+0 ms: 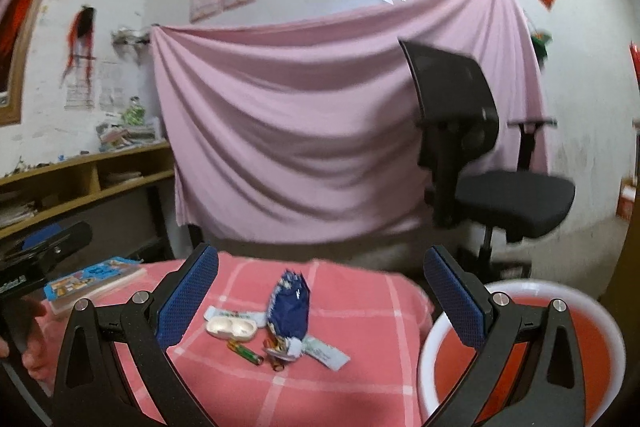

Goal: Collect trash
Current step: 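Move left tool toward white double-cup case while right tool grasps blue snack bag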

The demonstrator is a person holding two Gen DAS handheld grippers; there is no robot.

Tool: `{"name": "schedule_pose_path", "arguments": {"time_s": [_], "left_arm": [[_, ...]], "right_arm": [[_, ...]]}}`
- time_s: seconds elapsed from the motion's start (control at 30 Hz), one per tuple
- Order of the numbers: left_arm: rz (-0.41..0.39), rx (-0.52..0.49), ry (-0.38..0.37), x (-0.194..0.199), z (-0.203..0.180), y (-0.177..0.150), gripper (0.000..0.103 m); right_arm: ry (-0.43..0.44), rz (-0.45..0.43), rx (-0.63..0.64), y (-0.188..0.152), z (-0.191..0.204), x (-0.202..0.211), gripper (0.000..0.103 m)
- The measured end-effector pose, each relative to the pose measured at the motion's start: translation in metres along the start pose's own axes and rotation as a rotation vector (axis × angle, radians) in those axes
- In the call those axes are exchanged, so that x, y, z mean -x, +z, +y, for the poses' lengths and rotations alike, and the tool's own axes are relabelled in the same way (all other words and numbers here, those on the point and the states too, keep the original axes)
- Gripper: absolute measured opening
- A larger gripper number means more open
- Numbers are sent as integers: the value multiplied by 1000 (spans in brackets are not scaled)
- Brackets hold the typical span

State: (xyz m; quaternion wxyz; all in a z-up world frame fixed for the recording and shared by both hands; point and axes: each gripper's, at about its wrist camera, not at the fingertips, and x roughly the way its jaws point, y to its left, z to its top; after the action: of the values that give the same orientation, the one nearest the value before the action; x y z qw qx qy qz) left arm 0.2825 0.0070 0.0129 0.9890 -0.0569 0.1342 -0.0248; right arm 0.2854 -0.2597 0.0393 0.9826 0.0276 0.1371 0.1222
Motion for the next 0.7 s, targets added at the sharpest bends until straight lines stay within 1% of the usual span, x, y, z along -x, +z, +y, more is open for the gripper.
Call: {"name": "schedule_pose_path", "arguments": {"time_s": [0.1,0.13,0.17,0.27,0.3,0.33,0.4,0.43,0.47,0.5,0.57,0.67,0.7], "left_arm": [[65,-3,-17,-15,0,-3,100],[84,-8,-19,-19,0,-4,100],[108,-14,-20,-24,-3,-6,99],[182,-24,-33,-39,-9,-12,99],[203,-22,-42,-44,-10,-14,99],[226,-22,-50,-49,-12,-15,97],[269,-24,-71,-59,-17,-19,93],[285,-27,-76,-63,-20,-20,89],[308,-32,-79,-68,-22,-22,84],[329,-33,-81,-72,-24,-24,81],[364,-33,-80,-79,-25,-26,74],[418,-8,-88,-91,-23,-30,66],[430,5,-93,-94,-21,-31,66]], "right_arm": [[0,87,-25,-3,-8,-15,101],[4,115,-25,-4,-10,-20,96],[4,137,-25,-5,-11,-23,90],[10,224,-18,-10,-12,-37,82],[19,241,-17,-11,-12,-39,80],[31,262,-14,-12,-11,-43,75],[42,289,2,-13,-9,-48,75],[51,305,11,-14,-7,-52,73],[64,321,16,-14,-5,-56,71],[75,336,20,-15,-4,-60,69],[103,377,27,-18,-1,-70,62],[141,452,39,-24,4,-85,61],[152,475,41,-26,5,-89,61]]}}
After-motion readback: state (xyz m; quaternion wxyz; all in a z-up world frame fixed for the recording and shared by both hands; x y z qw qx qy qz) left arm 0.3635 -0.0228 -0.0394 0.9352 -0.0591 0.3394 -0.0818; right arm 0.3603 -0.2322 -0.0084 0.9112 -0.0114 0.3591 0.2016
